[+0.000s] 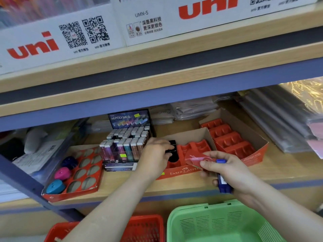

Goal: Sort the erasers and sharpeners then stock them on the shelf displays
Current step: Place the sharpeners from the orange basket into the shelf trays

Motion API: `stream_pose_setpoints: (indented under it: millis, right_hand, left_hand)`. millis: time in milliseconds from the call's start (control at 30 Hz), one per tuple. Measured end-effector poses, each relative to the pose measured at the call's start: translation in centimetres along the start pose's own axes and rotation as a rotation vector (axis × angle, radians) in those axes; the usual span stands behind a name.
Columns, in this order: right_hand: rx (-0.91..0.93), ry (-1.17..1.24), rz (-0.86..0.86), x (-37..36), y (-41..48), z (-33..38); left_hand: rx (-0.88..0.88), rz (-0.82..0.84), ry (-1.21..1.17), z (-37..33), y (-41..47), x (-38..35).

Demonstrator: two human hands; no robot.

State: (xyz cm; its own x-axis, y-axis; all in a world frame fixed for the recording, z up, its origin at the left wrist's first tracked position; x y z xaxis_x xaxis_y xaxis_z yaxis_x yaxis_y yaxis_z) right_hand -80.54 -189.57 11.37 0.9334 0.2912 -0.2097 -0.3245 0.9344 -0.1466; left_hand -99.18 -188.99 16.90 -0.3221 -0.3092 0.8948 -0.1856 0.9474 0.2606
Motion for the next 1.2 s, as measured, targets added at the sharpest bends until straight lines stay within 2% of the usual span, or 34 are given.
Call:
stream_pose_setpoints:
  millis: [67,133,167,267,300,367,433,500,567,633,800,967,1200]
  right_hand:
    - [0.012,0.019,-0.003,-0.3,-0.1,0.0]
    - [0.019,0.028,0.007,-0.7,-0.1,0.0]
    - [0.019,0.036,0.011,-0.8,-0.1,-0.1]
    - [0.021,0.064,0.037,-1.4,-0.1,-0.2]
    - [0.025,0.063,0.059,-1.6,-0.1,-0.2]
    - [0.031,0.051,0.104,-2.2,-0.2,-0.3]
    - [0.015,0.068,0.119,-2.4,-0.2,-0.4]
    - [-0.027,0.149,0.094,-2.2,0.0,-0.5]
    - [-0.06,0.247,0.046,-1.7,0.2,-0.5]
    - [-0.056,0.286,0.022,-1.2,0.4,0.0]
    - [-0.02,0.262,0.056,-1.4,0.2,0.8]
    - [-0.005,0.298,0.059,-1.7,-0.1,0.7]
    - [-0.012,0.199,0.075,-1.9,-0.9,0.9]
  left_hand:
    - [-0.02,-0.02,0.07,-0.4,-0.4,-0.2]
    - [0.041,0.025,0.05,-0.5,-0.6,-0.2]
    - [0.124,0.079,-0.077,-0.3,-0.8,0.1]
    - [0.419,0.34,-0.868,-0.9,-3.1,-0.7]
    - [0.439,0.395,-1.001,-1.4,-3.8,-0.9]
    - [0.395,0.443,-1.028,-2.1,-4.9,-0.9]
    - [0.389,0.373,-1.014,-1.4,-5.0,0.2]
    - [0.433,0.214,-0.996,0.8,-4.5,2.2]
    - [0.428,0.051,-0.862,3.0,-3.9,4.8]
    - [0.384,-0.023,-0.648,4.3,-3.3,6.3]
    - [0.239,0.036,-0.178,4.1,-2.3,4.7]
    - [0.204,0.018,-0.036,4.1,-2.1,3.3]
    - [0.089,-0.055,0.154,2.8,-1.7,1.7]
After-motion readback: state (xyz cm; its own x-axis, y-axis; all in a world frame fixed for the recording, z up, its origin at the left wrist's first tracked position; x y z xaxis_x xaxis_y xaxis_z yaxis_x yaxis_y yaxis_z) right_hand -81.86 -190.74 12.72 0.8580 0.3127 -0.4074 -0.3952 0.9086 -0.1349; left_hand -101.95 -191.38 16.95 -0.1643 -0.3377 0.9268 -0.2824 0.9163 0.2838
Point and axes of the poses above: each hand's wrist, its own y-axis towards the middle knuckle, its own x-axis out of the back of the hand, z = x × y, the point moved 10 cm from there along y, towards the middle knuckle, and after that the axes turned 10 degrees about x, right-handed, at the moved point
